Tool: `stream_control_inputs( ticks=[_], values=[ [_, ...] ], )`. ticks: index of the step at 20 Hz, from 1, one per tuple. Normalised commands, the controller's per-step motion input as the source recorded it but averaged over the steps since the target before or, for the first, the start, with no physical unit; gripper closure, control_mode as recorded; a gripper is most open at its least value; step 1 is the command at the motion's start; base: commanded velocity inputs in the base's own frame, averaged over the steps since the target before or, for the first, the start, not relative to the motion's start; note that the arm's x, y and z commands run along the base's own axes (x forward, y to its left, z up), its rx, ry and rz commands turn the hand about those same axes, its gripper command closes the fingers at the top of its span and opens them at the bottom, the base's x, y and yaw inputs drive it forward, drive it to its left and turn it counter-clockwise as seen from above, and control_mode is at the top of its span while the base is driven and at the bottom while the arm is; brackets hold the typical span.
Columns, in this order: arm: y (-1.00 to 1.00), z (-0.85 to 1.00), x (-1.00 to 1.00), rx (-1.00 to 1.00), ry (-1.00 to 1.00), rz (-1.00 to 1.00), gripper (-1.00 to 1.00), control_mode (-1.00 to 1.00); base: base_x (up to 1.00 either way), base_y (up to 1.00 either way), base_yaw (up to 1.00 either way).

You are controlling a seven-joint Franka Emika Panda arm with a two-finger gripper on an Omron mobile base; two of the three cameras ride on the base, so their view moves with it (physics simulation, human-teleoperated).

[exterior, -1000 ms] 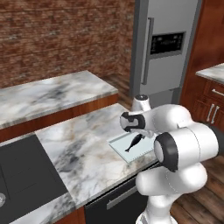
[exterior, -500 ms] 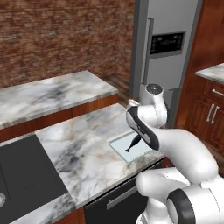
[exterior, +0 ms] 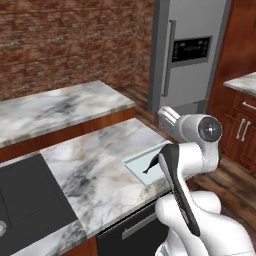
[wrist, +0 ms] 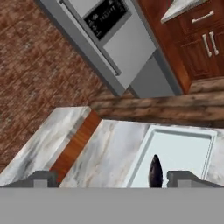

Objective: Take the fish out of the fridge, briefly rinse it in the sink, and place it on the tray next to the sink.

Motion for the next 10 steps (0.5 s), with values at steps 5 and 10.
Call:
stream_control_inputs(
  ticks=[5, 10],
  values=[
    [-0.18, 0.75, -1.0, 0.0, -0.62, 0.0, -1.0, -1.0, 0.0, 0.0, 0.0],
    [-0.48, 0.3, -1.0, 0.04, -0.48, 0.04, -1.0, -1.0, 0.0, 0.0, 0.0]
  ],
)
